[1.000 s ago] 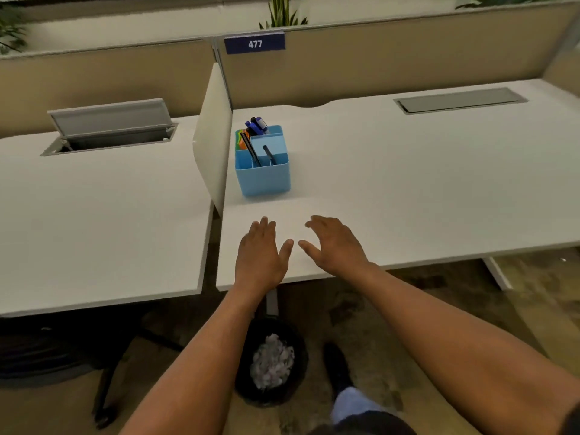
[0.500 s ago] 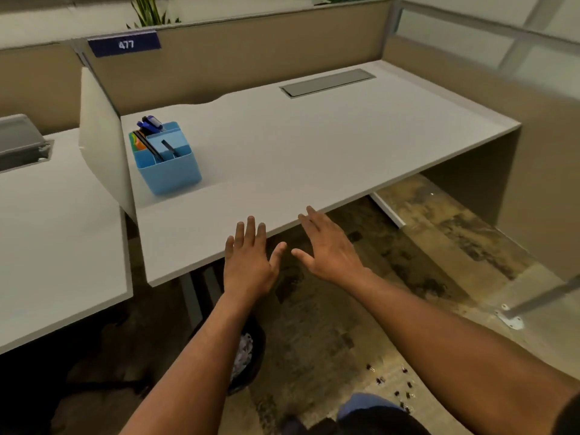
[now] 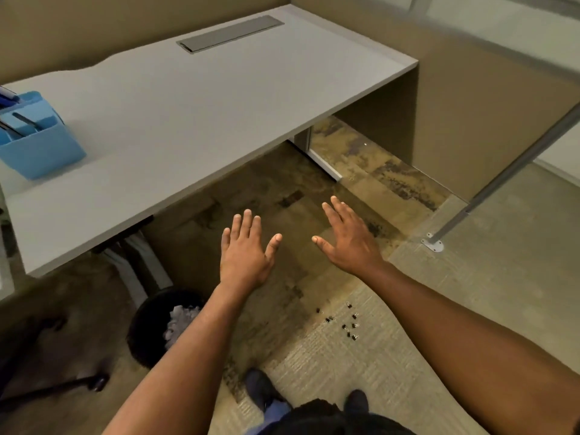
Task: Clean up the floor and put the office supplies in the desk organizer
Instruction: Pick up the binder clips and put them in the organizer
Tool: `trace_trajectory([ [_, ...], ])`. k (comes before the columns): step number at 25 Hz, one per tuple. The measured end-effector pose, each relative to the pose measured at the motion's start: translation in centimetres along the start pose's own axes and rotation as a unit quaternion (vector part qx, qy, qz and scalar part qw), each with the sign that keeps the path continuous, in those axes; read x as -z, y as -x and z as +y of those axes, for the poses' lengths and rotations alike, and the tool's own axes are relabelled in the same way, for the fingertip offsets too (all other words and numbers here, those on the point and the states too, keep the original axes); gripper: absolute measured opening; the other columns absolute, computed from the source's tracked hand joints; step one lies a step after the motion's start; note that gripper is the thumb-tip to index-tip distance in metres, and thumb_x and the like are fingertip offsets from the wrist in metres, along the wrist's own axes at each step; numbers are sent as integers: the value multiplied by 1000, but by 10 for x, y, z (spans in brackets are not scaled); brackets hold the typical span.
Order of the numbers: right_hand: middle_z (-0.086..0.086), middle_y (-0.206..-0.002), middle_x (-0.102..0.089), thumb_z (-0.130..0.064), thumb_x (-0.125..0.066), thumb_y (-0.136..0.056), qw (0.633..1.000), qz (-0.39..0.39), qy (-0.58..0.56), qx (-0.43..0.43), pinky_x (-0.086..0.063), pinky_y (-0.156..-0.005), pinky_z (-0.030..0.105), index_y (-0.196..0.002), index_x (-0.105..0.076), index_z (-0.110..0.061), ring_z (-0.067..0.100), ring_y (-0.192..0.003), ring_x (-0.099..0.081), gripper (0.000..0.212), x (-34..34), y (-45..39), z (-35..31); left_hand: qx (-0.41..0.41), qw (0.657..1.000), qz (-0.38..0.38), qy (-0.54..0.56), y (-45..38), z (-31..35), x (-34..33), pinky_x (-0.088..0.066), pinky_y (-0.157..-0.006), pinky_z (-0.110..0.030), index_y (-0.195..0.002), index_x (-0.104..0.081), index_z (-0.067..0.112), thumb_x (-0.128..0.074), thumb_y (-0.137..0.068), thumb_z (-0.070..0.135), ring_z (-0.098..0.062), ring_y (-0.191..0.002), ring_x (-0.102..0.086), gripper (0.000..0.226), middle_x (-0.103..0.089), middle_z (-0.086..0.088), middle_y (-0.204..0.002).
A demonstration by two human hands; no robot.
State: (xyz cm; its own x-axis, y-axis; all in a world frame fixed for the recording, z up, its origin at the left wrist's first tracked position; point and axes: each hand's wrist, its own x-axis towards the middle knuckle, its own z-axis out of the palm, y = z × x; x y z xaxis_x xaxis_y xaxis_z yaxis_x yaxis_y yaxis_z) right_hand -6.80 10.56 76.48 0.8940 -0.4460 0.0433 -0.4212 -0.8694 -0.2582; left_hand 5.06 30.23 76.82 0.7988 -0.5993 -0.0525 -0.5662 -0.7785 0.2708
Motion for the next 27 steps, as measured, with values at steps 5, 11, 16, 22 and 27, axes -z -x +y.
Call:
trace_trajectory([
  [5,3,-161,-5,-60,-45,-90,999,1,-42,-29,-19,-116,41,-151,-14,-22,22,-147,-9,79,9,55,80,-10,1000,-14,4,37,79,-37,-3,-121,-40,-152,-20,15,-20,-94,64,-18,-150,0,75,-7,-2,-163],
  [11,6,-161,-9,-59,-45,-90,997,-15,-51,-58,-22,-114,42,-150,-17,-21,25,-146,-14,76,8,101,156,-22,1000,-19,-1,52,151,-79,-9,-121,-41,-144,-37,14,-30,-96,57,-22,-149,-11,65,-22,-7,-159],
  [16,7,-160,-12,-54,-46,-91,993,-46,-58,-92,-24,-115,43,-149,-21,-19,25,-146,-15,72,-11,108,191,-36,998,-53,6,44,171,-111,-14,-121,-41,-139,-41,14,-38,-95,52,-25,-147,-18,58,-28,-8,-156],
  [22,5,-159,-17,-42,-53,-93,982,-94,-76,-147,-24,-116,43,-148,-24,-20,24,-145,-19,66,-40,105,210,-64,988,-139,1,11,165,-155,-13,-120,-42,-139,-40,9,-47,-94,42,-30,-147,-17,56,-22,-12,-158],
  [27,8,-157,-23,-36,-51,-95,977,-105,-99,-155,-28,-115,43,-147,-30,-16,24,-144,-23,59,-88,77,228,-56,979,-197,10,-22,160,-207,-18,-119,-44,-140,-40,14,-47,-94,36,-29,-145,-21,52,-29,-12,-155],
])
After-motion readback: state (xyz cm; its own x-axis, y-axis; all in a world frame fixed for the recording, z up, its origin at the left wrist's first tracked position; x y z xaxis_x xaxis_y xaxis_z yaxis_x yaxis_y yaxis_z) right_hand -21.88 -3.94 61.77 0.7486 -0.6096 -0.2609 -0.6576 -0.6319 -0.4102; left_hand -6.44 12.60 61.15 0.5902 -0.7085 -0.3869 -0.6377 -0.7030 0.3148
